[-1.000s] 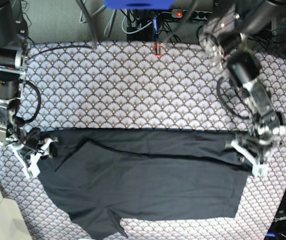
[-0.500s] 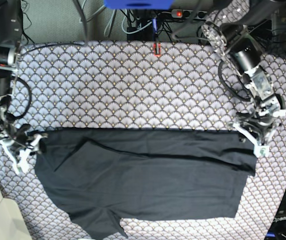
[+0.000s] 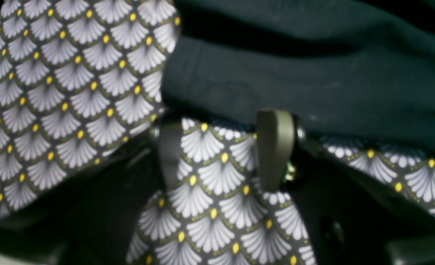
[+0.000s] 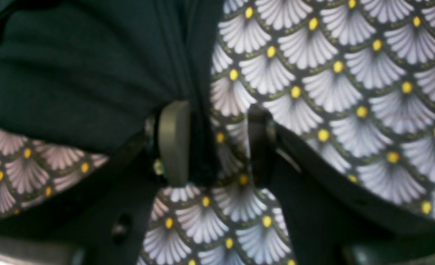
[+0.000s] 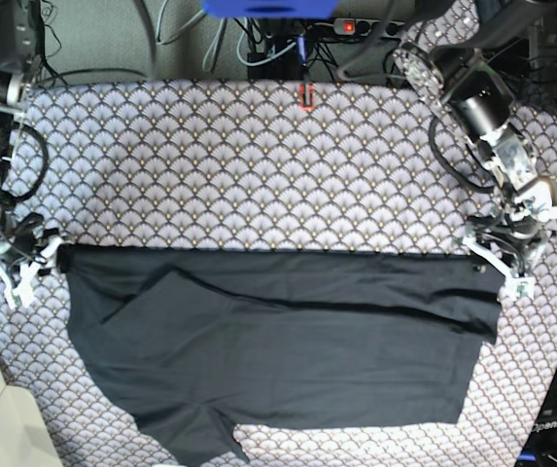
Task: Fold the T-shirt properly
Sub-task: 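Regrasp the folded edge with both grippers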
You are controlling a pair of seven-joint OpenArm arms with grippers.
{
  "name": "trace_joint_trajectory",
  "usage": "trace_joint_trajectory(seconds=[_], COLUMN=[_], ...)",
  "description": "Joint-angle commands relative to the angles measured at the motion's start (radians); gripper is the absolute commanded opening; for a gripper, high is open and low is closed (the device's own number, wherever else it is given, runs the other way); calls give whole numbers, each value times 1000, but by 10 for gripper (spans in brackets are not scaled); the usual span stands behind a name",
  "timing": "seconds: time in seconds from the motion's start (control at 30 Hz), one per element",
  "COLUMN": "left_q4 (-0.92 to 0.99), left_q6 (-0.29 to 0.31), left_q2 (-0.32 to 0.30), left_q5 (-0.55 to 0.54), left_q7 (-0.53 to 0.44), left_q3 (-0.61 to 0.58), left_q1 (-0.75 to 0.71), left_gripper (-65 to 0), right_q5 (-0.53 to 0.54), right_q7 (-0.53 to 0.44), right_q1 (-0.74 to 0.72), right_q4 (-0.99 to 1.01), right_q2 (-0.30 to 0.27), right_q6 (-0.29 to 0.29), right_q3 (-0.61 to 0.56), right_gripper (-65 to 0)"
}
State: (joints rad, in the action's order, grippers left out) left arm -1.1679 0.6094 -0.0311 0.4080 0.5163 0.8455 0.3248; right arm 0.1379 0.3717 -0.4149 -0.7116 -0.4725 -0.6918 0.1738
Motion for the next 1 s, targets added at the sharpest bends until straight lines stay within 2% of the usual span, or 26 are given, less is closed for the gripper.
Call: trace_joint_trajectory(seconds=[0.0,0.13,0.37,0.53,0.87,0.97], left_q4=[-22,-22,-8,-1,139,148], left_q6=[-4,-4,-4,-4,-6,-6], left_q2=[-25,-33,-54,-54,-60,-59], left_q5=[-11,-11,-11,-11,-11,-11], left_q7=[-23,-21,-21,-21,-25,-63], left_q3=[1,5,94,93,97,97], left_q1=[26,27,55,55,132,145], left_gripper=[-325,-325,-325,-325,-324,-324], right_q5=[15,15,13,13,12,12], right_q7=[-17,-18,-18,-18,-18,-18], right_q1=[-17,-2,-2,-2,0,4], right_q4=[-16,-16,-16,-16,-16,-15], right_q2=[-12,-5,13,14,28,28], right_q6=[-6,-6,-6,-6,-6,-6], right_q3=[5,2,-1,-1,-1,-1], right_gripper=[-375,-375,-375,-375,-375,-375])
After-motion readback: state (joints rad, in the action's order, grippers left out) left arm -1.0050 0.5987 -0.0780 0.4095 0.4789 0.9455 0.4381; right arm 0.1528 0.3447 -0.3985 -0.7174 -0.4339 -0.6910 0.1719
